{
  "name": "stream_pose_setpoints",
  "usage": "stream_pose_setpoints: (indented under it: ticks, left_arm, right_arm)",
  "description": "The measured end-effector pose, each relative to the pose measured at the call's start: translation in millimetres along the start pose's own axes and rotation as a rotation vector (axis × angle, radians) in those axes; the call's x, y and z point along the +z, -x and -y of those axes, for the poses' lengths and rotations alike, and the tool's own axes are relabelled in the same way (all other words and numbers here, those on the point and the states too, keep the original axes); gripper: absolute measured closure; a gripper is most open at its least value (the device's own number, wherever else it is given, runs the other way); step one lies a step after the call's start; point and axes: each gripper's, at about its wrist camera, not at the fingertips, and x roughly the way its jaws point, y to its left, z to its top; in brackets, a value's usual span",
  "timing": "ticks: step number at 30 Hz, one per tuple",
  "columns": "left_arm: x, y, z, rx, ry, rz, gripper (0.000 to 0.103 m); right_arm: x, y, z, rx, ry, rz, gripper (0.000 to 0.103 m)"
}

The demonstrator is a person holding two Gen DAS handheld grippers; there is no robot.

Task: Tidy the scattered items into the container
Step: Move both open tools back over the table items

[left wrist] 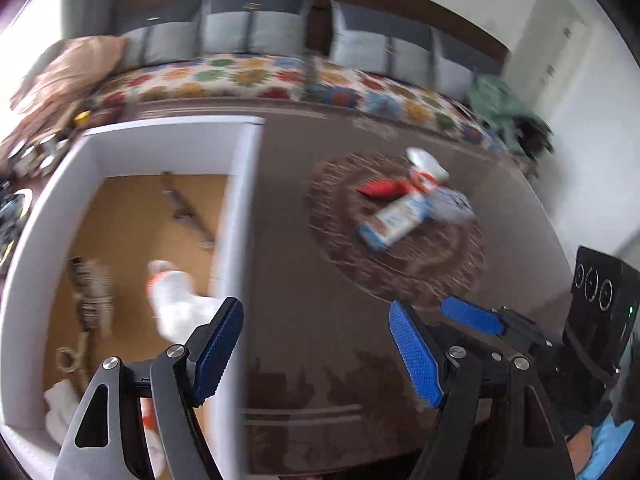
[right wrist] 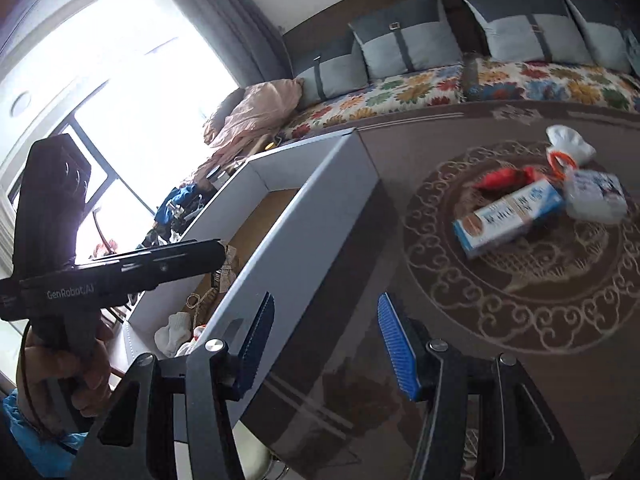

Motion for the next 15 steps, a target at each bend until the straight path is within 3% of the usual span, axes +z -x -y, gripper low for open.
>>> stream_pose_setpoints:
  ticks: [5, 8, 9, 15]
  left_arm:
    - [-15.3, -44.7, 73.5, -0.054, -0.118, -0.077, 0.028]
    - [-21.6, -73.7, 111.1, 0.013, -0.208, -0.124, 0.028]
    - [-22.5, -80.1, 120.2, 0.003, -0.223, -0.133, 0.028]
    - [-17.7, -115.0, 142.3, -0.085, -0.123, -0.206, 0.028]
  right_arm:
    - [-28.3, 58.8, 54.1, -0.063, -0.072, 0.064, 0.048]
    - [-36.6, 85.0, 80.6, -0.095, -0.098, 0.093, 0.048]
    - [-39.0, 90.9, 87.3, -0.104, -0.103, 0.101, 0.048]
    - [-52.3, 115.6, 124.4, -0.232, -0.150, 0.131, 0.048]
